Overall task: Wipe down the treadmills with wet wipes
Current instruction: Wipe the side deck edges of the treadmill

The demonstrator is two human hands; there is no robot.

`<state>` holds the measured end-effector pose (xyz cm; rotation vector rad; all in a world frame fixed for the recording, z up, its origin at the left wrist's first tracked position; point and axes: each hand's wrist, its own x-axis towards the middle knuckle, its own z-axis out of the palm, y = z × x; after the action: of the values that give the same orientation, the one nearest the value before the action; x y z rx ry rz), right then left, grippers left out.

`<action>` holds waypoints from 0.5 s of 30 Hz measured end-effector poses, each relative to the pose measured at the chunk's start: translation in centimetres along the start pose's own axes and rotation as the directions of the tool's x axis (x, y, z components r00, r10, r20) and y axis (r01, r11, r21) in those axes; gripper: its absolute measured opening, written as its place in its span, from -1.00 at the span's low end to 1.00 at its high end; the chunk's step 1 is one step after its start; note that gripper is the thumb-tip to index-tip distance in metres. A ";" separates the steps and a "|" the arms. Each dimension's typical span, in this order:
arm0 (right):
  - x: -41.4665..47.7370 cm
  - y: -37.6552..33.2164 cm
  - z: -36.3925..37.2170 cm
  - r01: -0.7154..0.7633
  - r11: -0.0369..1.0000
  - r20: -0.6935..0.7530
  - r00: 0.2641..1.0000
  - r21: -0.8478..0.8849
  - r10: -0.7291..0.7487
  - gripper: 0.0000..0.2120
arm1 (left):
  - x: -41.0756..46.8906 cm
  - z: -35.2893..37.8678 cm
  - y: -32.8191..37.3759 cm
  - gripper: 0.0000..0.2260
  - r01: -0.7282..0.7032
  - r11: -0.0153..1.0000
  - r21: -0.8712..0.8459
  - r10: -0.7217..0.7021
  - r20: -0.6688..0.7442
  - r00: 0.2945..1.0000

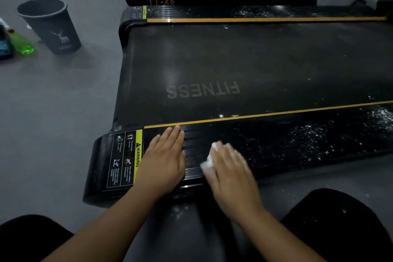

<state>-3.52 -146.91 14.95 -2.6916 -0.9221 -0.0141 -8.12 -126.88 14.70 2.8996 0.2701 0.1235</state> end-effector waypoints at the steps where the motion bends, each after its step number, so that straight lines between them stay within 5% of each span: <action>1: 1.4 0.1 0.1 -0.064 0.998 -0.024 0.998 -0.013 0.064 -0.37 | 0.1 0.0 0.1 -0.39 -0.003 1.000 -0.006 0.003 0.002 1.000; 7: -0.7 -2.8 0.4 -0.006 0.999 -0.092 0.996 0.037 0.010 -0.63 | 0.0 -0.1 0.0 -0.39 0.008 1.000 -0.014 -0.008 0.007 1.000; 13: 2.5 -0.9 0.8 -0.024 0.991 -0.188 0.981 0.134 0.049 -0.54 | 0.1 -0.2 0.3 -0.38 0.007 1.000 -0.017 -0.007 0.013 1.000; 15: 0.7 -3.0 1.9 0.099 0.988 -0.140 0.987 0.120 -0.082 -0.57 | 0.0 -0.2 0.2 -0.39 0.014 1.000 -0.016 -0.013 0.015 1.000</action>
<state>-4.91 -143.66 14.04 -2.4964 -0.9693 -0.1492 -8.07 -127.04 14.95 2.8811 0.2847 0.1015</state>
